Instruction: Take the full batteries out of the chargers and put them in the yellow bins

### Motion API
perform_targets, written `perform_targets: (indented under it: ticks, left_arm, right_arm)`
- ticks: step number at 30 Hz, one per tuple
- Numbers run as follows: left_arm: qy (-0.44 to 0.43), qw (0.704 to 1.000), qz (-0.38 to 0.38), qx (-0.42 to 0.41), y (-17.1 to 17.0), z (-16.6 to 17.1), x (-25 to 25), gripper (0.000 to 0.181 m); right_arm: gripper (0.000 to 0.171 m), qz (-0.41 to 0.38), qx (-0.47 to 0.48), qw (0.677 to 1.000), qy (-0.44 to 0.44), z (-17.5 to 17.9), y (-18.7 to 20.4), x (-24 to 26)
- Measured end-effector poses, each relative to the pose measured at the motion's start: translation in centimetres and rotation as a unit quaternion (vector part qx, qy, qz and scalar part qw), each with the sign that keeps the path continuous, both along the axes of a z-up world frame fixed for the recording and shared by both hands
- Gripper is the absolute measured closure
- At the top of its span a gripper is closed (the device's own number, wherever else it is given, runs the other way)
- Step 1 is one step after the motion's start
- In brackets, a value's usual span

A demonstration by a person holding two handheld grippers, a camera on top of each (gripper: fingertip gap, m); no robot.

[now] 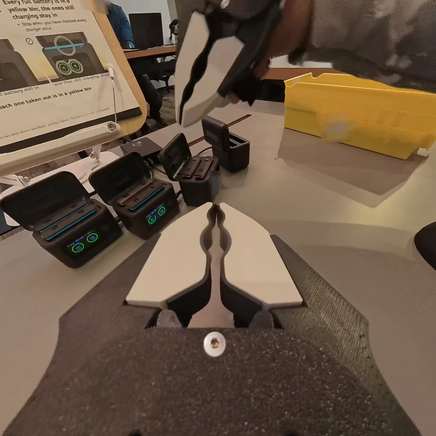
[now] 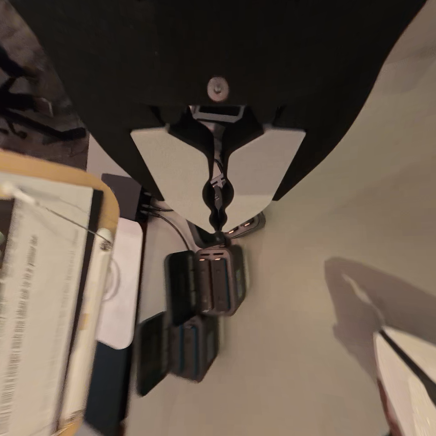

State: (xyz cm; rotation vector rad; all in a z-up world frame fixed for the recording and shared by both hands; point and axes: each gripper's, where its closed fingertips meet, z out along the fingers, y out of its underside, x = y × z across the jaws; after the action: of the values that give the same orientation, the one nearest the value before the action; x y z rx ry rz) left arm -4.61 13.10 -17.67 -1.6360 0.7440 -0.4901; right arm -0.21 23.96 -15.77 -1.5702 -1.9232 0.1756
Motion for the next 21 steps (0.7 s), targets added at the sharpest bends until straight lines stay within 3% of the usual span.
perform_targets:
  ticks: [4,9,15,21]
  left_arm:
    - [-0.008,1.000,0.018,-0.014,0.5,-0.2,-0.5,0.181]
    - [-0.004,0.998,0.062,-0.019,1.3,-0.4,-1.8,0.181]
    - [-0.012,0.995,0.097,-0.012,1.9,0.0,-2.9,0.181]
    - [-0.022,0.990,0.134,-0.024,2.1,-0.1,-3.8,0.181]
  right_arm:
    - [0.171,-0.137,0.014,0.974,0.179,3.3,-1.2,1.2]
    - [0.171,-0.301,-0.019,0.884,0.358,3.1,-4.7,5.0]
    - [0.171,-0.395,-0.023,0.818,0.417,-1.1,-9.2,7.7]
    - [0.171,-0.397,0.009,0.814,0.424,-3.8,-9.8,8.2]
